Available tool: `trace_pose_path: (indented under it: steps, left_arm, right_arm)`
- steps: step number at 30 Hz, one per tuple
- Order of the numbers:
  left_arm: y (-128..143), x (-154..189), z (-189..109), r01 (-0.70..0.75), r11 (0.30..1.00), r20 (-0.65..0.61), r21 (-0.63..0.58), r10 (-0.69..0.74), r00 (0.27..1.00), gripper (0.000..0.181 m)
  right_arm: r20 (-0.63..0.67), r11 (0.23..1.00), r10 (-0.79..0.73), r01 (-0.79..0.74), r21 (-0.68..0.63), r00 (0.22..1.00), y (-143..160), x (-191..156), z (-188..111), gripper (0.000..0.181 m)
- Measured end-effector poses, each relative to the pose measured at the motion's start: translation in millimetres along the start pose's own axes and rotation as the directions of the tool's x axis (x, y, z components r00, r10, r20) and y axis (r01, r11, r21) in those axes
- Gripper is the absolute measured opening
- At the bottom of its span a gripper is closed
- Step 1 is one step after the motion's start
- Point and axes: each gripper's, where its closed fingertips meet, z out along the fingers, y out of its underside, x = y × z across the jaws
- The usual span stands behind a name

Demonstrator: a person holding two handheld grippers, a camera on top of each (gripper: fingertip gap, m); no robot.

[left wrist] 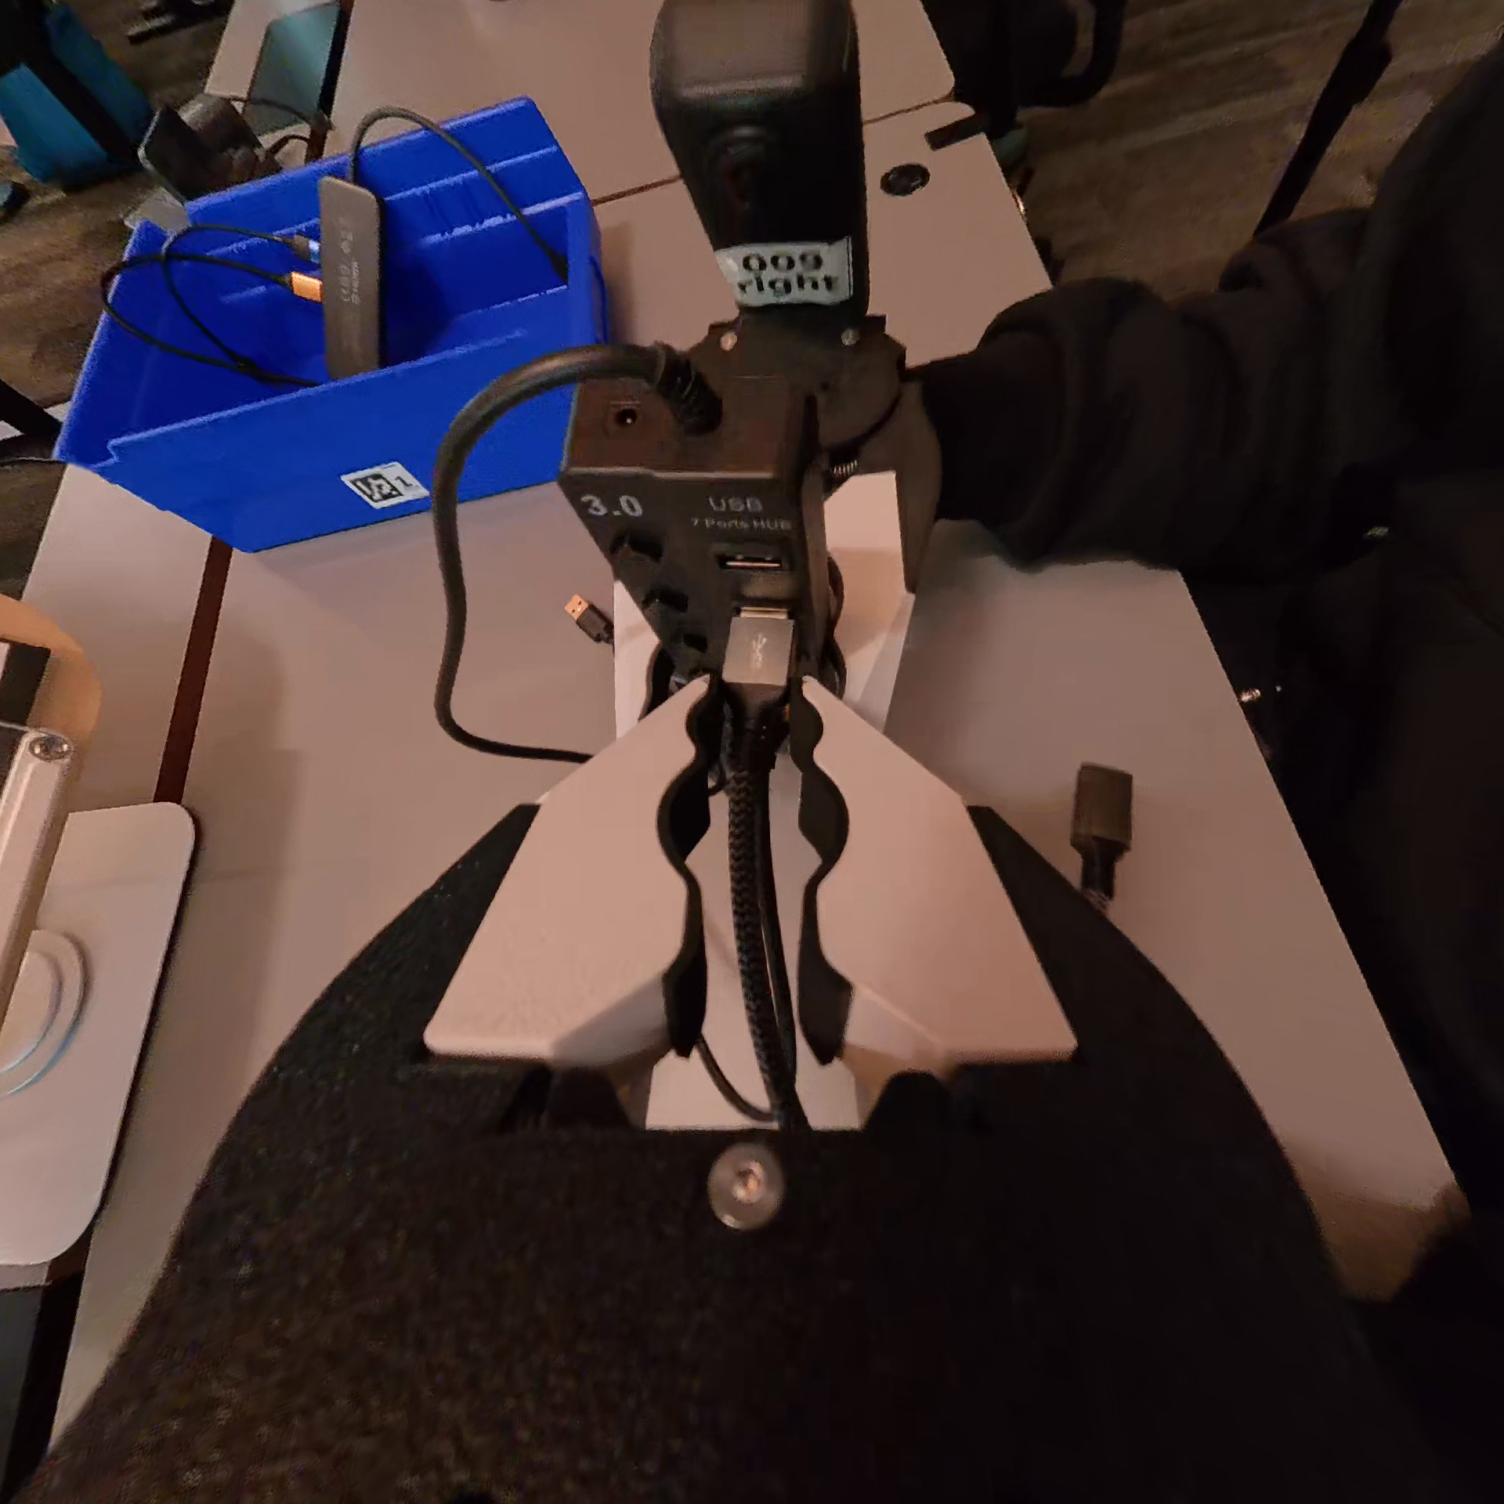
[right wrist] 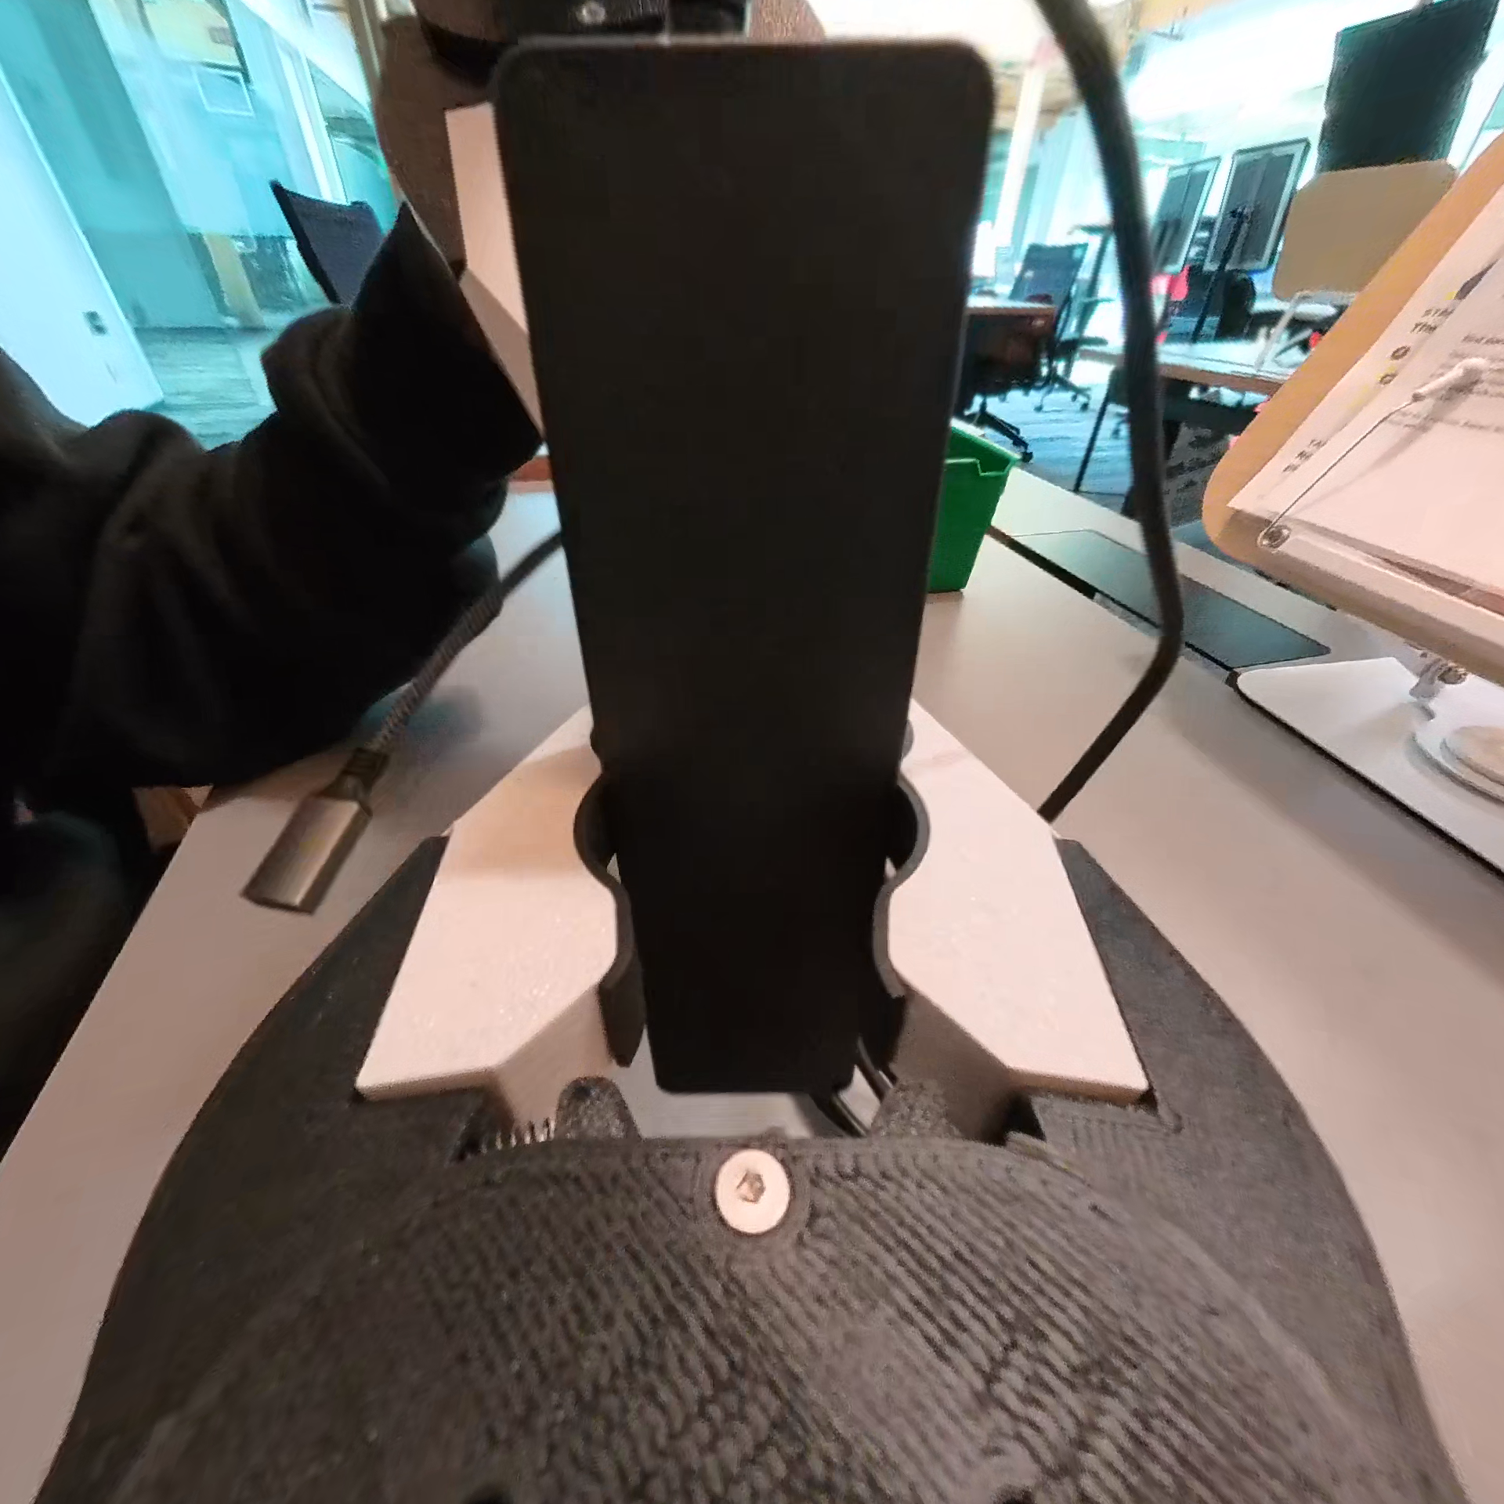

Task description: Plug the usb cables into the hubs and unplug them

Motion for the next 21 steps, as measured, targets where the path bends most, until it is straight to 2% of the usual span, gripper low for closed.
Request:
trace_pose_path:
  steps: [9,13,15,17,21]
  left_arm:
    - [-6,2,-4,-0.036,0.999,0.042,-0.013,0.036,0.998,0.013]
    - [-2,-2,-4,-0.023,0.999,0.063,-0.038,0.025,0.998,0.013]
    - [0,-4,-3,-0.015,0.999,0.07,-0.045,0.019,0.997,0.013]
    - [0,-2,-1,-0.02,0.999,0.061,-0.049,0.023,0.998,0.013]
    - [1,-1,0,-0.02,0.999,0.046,-0.047,0.023,0.999,0.013]
  right_arm:
    - [-0.021,0.991,0.016,-0.013,0.132,1.0,-16,1,2,0.065]
    - [-0.041,0.985,0.008,-0.001,0.174,0.999,-23,2,-1,0.072]
    - [-0.067,0.981,-0.002,0.015,0.195,0.998,-27,5,-2,0.067]
    - [-0.103,0.983,-0.011,0.029,0.183,0.995,-27,9,-3,0.057]
    - [-0.139,0.988,-0.084,0.101,0.115,0.987,-26,9,-6,0.056]
